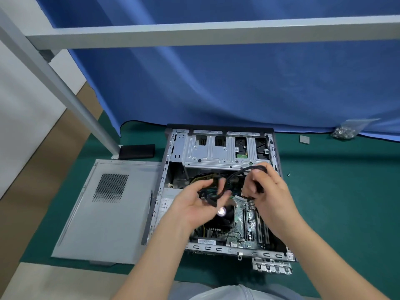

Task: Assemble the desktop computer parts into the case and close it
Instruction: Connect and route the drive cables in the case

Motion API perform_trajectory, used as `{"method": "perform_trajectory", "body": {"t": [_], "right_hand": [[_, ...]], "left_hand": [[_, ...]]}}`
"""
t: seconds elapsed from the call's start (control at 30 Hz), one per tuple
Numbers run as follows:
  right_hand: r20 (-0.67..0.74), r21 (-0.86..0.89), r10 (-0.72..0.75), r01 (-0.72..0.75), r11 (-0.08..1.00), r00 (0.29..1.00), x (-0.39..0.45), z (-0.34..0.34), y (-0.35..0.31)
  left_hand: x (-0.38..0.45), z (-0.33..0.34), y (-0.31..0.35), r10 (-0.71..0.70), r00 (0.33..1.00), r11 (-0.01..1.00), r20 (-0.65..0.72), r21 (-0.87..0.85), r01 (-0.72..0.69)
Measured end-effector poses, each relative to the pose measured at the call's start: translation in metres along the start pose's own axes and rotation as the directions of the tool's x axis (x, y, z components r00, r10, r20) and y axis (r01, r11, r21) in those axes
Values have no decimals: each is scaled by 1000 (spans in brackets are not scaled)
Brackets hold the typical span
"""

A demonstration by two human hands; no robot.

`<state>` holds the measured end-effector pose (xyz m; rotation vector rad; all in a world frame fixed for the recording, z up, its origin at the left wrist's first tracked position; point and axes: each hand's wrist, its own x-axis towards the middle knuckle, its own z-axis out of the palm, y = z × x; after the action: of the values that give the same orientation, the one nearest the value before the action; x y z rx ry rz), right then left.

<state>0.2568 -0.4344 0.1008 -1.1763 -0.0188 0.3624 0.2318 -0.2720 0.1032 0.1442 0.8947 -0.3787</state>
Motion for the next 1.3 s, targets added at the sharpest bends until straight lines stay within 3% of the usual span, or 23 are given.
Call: {"method": "perform_trajectory", "body": {"t": [0.1, 0.17, 0.37, 0.43, 0.5, 0.6, 0.67, 0.73, 0.83, 1.0, 1.13, 1.23, 1.3], "right_hand": [[-9, 147, 30, -29, 989, 1000, 2, 7, -5], [22, 198, 53, -56, 979, 998, 1, 12, -8], [94, 428, 116, -146, 892, 989, -5, 12, -8], [103, 428, 122, -155, 890, 987, -6, 3, -11], [123, 300, 182, -211, 930, 976, -6, -8, -16], [135, -191, 324, -297, 936, 936, -6, -19, -16], [111, -549, 378, -260, 794, 919, -5, -21, -16], [116, -752, 400, -182, 633, 909, -5, -18, -14], [190, -769, 403, -119, 628, 895, -5, -5, -6], [255, -797, 236, 65, 601, 938, 0, 9, 7], [266, -731, 280, 4, 682, 923, -4, 4, 10], [345, -558, 352, -111, 822, 870, -6, 0, 7], [408, -441, 376, -181, 879, 832, -6, -2, 7]], "left_hand": [[6, 2, -10, -104, 995, 981, -3, 164, 103], [9, 3, -12, -93, 995, 957, -44, 272, 101], [15, 1, -12, 8, 996, 995, 92, 95, -16], [18, -3, -7, 81, 996, 979, 31, 186, -85], [17, -5, -1, 206, 977, 880, -55, 448, -160], [14, -6, 9, 378, 923, 621, -74, 759, -194], [10, -3, 14, 478, 878, 465, -37, 858, -217], [9, 3, 17, 576, 816, 301, 54, 913, -273], [9, 15, 13, 604, 782, 191, 155, 924, -331], [13, 15, -6, 627, 749, 24, 213, 956, -292], [13, 5, -6, 596, 746, -31, 299, 936, -350], [13, -3, -6, 484, 765, -238, 425, 905, -352], [14, -5, -6, 435, 780, -223, 449, 894, -390]]}}
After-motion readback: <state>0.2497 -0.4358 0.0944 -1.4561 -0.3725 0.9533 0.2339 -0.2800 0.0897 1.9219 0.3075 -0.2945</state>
